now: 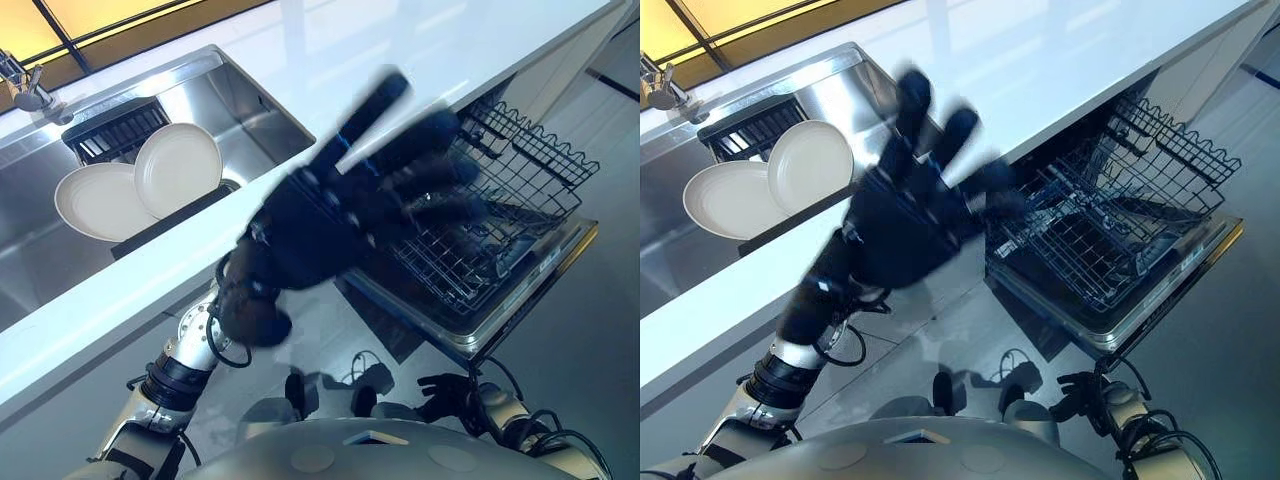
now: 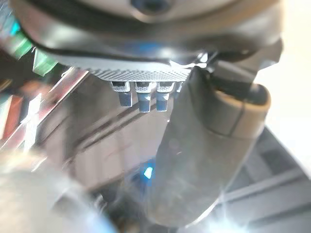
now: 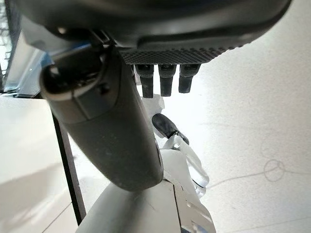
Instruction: Pick up plates and place into dishwasher.
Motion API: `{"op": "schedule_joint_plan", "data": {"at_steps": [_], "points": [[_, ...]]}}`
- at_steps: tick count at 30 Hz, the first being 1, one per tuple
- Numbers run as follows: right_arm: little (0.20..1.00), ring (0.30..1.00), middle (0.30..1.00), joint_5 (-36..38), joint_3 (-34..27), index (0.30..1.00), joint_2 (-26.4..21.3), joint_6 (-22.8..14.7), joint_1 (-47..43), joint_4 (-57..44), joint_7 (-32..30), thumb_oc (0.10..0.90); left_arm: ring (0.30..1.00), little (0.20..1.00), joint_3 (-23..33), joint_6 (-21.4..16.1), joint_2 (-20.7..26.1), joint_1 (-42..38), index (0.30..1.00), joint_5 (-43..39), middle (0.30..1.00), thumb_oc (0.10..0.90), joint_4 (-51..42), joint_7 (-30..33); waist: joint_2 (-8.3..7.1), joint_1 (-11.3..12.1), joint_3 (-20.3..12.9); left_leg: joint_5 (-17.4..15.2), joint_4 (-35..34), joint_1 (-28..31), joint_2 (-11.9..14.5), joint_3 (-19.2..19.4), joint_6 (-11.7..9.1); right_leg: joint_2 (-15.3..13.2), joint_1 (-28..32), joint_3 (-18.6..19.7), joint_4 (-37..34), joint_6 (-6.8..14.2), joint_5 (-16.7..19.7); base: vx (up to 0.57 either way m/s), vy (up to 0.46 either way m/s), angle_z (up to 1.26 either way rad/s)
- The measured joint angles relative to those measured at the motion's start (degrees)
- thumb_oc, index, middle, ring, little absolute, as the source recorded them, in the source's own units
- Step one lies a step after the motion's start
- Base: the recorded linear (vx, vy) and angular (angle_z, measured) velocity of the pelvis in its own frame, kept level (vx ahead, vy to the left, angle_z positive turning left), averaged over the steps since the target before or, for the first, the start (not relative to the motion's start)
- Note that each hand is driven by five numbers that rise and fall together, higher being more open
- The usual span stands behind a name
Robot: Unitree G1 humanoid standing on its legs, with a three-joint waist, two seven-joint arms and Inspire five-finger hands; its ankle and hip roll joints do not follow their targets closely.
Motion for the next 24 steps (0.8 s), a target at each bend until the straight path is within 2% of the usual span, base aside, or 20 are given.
{"op": "schedule_joint_plan", "data": {"at_steps": [1,2,3,4,5,8,11,14,17,21,24], "points": [[0.9,0.9,0.9,0.0,0.8,0.9,0.2,-0.3,-0.2,0.7,-0.4,0.8,0.9,0.9,0.9,-4.7,0.1,-0.7,0.9,1.3,0.9,0.8,0.0,5.5,-0.29,0.0,-0.2,0.0,0.0,0.0,0.0,0.0,0.0,0.0,0.1,0.0,0.0,0.0,0.0,0.08,0.014,-0.01],[0.9,0.9,0.9,0.0,1.0,0.9,0.6,-0.8,-0.4,1.5,-0.9,0.8,0.9,0.9,3.0,-11.3,0.8,-1.6,0.9,8.0,0.9,0.8,0.0,14.5,-0.56,0.1,-0.4,0.0,0.0,0.1,0.0,-0.1,0.0,0.0,0.1,0.0,0.0,0.0,0.0,0.1,0.03,-0.01],[0.9,0.9,0.9,0.0,1.0,0.9,1.1,-1.1,-0.3,1.8,-1.7,0.8,0.9,0.9,5.3,-15.8,2.5,-2.3,0.9,13.7,0.9,0.8,0.3,23.4,-0.71,0.0,-0.5,0.0,0.0,0.2,0.0,-0.1,0.0,0.0,0.2,0.0,0.0,0.0,0.0,0.06,0.025,-0.02],[0.9,0.9,0.9,0.0,0.9,0.9,1.1,-1.2,-0.2,1.8,-1.9,0.8,0.9,0.9,6.5,-18.0,3.2,-2.5,0.9,17.5,0.9,0.8,0.7,27.6,-0.69,0.0,-0.5,0.0,0.0,0.3,0.0,-0.1,0.0,0.0,0.3,0.0,0.0,0.0,0.0,0.11,0.051,-0.01],[0.9,0.9,0.9,0.0,0.9,0.9,1.2,-1.9,-0.1,2.6,-2.6,0.8,0.9,0.9,10.2,-20.2,5.1,-3.1,0.9,26.3,0.9,0.8,1.7,38.0,-0.69,0.0,-0.5,0.0,0.0,0.4,0.0,-0.2,0.0,0.0,0.5,-0.1,0.0,0.0,0.0,0.09,0.047,0.03],[0.9,0.9,0.9,0.0,0.9,0.9,1.6,-3.3,-0.1,5.5,-4.1,0.8,0.9,0.9,15.8,-19.4,8.9,-4.7,0.9,45.1,0.9,0.8,3.7,56.4,-0.64,0.5,-0.7,0.0,0.0,1.0,0.0,-0.2,0.0,-0.2,0.9,0.1,0.0,0.0,0.0,0.12,0.09,0.02],[0.9,0.9,0.9,-0.1,0.9,0.9,1.6,-4.5,0.1,6.9,-4.9,0.8,0.9,0.9,20.0,-15.7,17.3,-8.1,0.9,58.7,0.9,0.8,8.5,67.2,-0.28,1.4,-1.4,-0.1,0.0,1.0,0.0,0.0,0.0,-0.2,0.8,0.5,0.0,0.0,0.0,0.09,0.112,-0.05],[0.9,0.9,0.9,-0.2,0.8,0.9,1.6,-4.4,0.6,7.4,-5.5,0.8,0.9,0.9,21.8,-12.7,23.8,-10.9,0.9,63.1,0.9,0.8,14.4,70.6,0.34,1.5,-2.7,-0.2,0.0,1.2,-0.1,0.3,0.0,-0.3,0.8,1.0,0.0,0.0,0.0,0.08,0.13,-0.07],[0.9,0.9,0.9,-0.5,0.8,0.9,1.5,-4.0,0.9,7.4,-5.5,0.8,0.9,0.9,22.3,-12.1,29.3,-14.3,0.9,65.3,0.9,0.8,23.4,71.1,0.9,1.3,-3.7,-0.2,-0.2,1.5,-0.1,1.0,0.0,-0.4,0.8,1.8,0.0,-0.1,0.1,0.1,0.169,-0.09],[0.9,0.9,0.9,-0.5,0.7,0.9,1.3,-3.2,1.4,7.4,-5.8,0.8,0.9,0.9,21.2,-12.3,32.4,-16.1,0.9,65.3,0.9,0.8,33.7,69.7,1.53,1.3,-4.4,-0.5,-0.3,2.1,0.1,2.0,0.0,-0.2,0.9,3.0,0.0,-0.3,0.2,0.08,0.142,-0.15],[0.9,0.9,0.9,-0.5,0.6,0.9,1.5,-3.0,1.9,7.2,-6.4,0.8,0.9,0.9,18.5,-12.3,34.5,-16.3,0.9,66.7,0.9,0.8,39.4,66.2,1.61,1.3,-4.4,-0.5,-0.2,2.2,0.1,2.2,0.0,-0.2,0.9,3.4,0.0,-0.4,0.3,0.09,0.173,-0.06]]}}
